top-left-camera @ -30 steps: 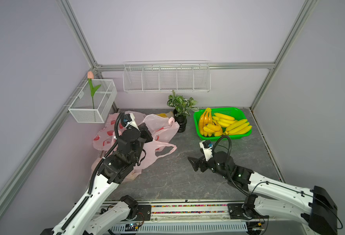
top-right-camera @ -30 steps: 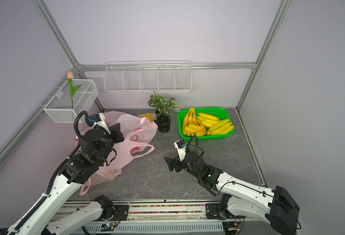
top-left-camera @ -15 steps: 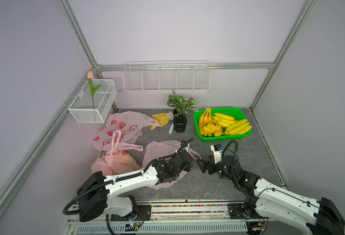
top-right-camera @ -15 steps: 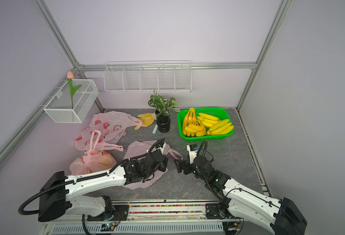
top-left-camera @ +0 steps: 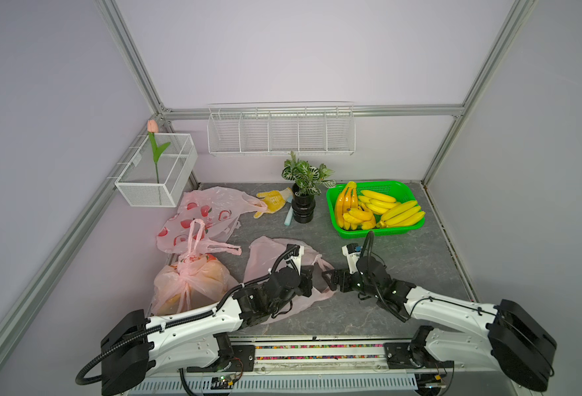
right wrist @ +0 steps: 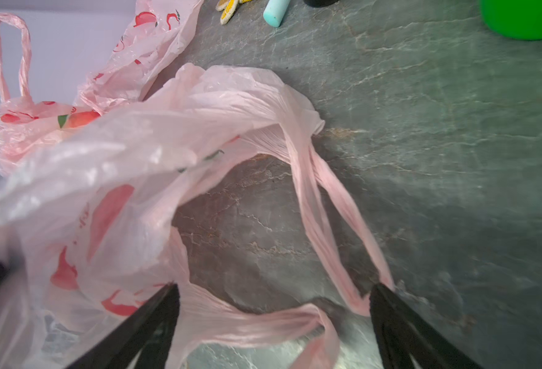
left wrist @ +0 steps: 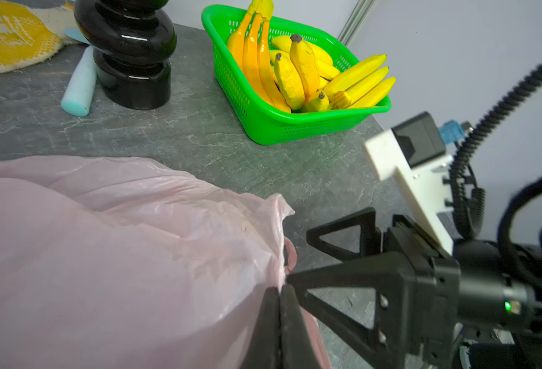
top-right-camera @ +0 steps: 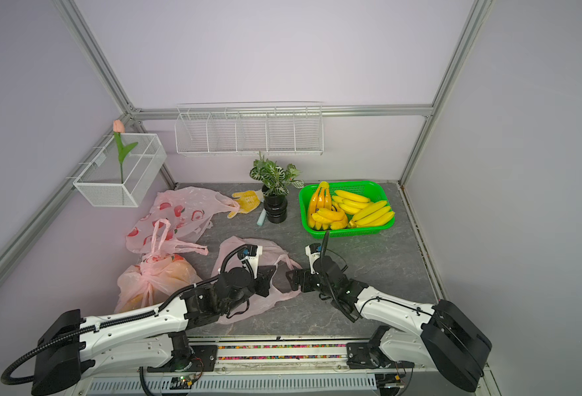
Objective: Place the banana into a plastic bag & tie a knot
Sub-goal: Open the plastic bag.
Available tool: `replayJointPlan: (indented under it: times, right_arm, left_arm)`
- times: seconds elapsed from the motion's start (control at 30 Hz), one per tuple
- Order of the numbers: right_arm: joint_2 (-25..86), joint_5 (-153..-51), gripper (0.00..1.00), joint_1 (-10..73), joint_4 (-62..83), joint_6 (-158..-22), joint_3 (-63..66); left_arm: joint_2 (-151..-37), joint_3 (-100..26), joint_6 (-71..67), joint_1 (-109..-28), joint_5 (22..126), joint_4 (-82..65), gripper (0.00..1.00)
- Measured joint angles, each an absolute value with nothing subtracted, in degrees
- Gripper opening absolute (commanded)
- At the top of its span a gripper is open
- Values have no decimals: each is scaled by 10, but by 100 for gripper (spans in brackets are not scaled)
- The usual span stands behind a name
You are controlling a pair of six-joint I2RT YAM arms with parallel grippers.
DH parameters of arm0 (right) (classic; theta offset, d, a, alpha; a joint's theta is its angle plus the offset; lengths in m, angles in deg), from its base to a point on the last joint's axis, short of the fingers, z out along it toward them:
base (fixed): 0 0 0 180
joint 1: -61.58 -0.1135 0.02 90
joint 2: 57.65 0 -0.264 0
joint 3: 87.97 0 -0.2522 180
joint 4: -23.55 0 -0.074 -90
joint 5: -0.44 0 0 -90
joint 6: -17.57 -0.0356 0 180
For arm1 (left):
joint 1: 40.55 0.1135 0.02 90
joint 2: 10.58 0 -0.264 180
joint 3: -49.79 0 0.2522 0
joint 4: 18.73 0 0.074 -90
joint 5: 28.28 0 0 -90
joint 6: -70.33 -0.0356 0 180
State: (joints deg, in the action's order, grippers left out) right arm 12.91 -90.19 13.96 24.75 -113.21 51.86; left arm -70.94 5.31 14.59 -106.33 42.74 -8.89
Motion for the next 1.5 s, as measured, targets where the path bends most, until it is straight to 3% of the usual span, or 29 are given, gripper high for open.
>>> replayJointPlan:
  times: [0.37,0.67,1.0,1.13,1.37,1.5]
  right_arm:
    - [325,-1007,91,106,459,-1241,478]
    - [319,-1004,100,105,514,-1262,488]
    - [237,-978,83,100,495,-1230,508]
    - [258,-991,71,91,502,-1230,500]
    - [330,-1022,62,84,542,-1236,477]
    - [353,-1030,27,83,537,-1227,445]
  left_arm:
    - [-689,125,130,-1064,452,-170,0]
    - [-642,146,133,-1060,434,-185,0]
    - [-550,196,119,-1016,489,-211,0]
    - [-551,196,111,-1016,509,-224,0]
    - [-591,195,109,-1016,537,-259,0]
    - [-611,191,109,-1016,543,-273,0]
